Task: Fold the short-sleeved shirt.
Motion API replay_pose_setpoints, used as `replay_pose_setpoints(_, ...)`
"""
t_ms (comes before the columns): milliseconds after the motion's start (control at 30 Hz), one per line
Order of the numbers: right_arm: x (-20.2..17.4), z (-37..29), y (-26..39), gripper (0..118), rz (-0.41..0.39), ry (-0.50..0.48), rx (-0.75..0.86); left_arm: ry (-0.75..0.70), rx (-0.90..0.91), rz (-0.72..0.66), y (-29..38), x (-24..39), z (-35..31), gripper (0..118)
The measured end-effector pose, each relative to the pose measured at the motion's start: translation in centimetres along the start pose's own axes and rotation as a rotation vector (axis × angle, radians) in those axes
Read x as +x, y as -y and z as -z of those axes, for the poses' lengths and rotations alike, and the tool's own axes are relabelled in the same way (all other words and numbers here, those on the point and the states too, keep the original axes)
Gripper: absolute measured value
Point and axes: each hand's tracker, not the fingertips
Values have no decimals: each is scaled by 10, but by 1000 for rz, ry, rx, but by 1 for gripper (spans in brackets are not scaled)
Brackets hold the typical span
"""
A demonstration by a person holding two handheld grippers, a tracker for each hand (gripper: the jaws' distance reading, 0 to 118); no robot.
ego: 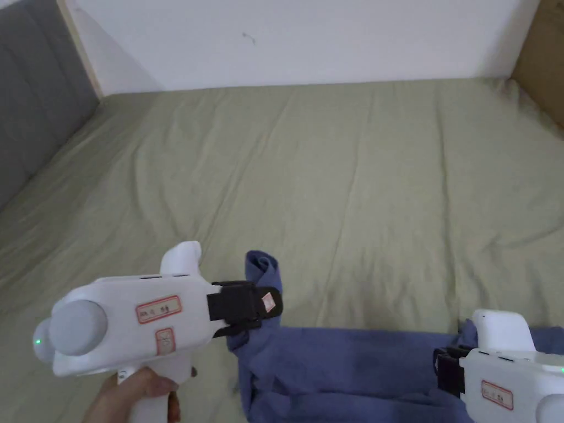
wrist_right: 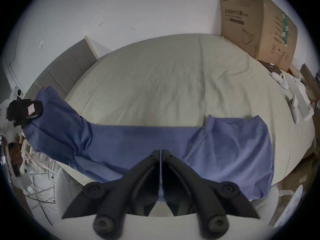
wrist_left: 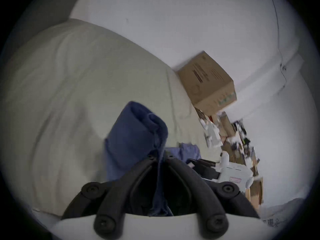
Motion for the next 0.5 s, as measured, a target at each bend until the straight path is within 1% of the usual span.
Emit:
replay_pose_setpoints(100,21,-6,3,3,50,6,13,12,-103,18,16,19,53,4)
replay_pose_setpoints(167,32,-12,6,3,78,20,23,14,-141,45,25,26,80,4)
replay_pose_setpoints(233,45,-19,9,3,118,18,28,30,-173,36,32,31,106,5)
replay_pose_setpoints(267,50,-23,10,3,135,16,29,13,-186,17,35,34,115,8)
replay_pose_setpoints(300,54,-27,12,3,148,18,41,-2,-183,0,38,34,122,19)
replay_pose_setpoints(333,58,-30,13,3,150,23,46,1,-180,3,40,33,127,44)
replay_pose_setpoints(367,61,-32,13,3,155,28,48,7,-185,-9,41,32,129,91)
replay_pose_setpoints(400,63,-34,13,3,160,33,51,8,-190,-16,42,34,132,110)
replay_pose_setpoints(433,65,-36,13,3,166,36,56,13,-200,-27,43,33,132,114)
replay_pose_setpoints(500,69,-37,14,3,174,37,63,41,-177,-48,41,30,121,113)
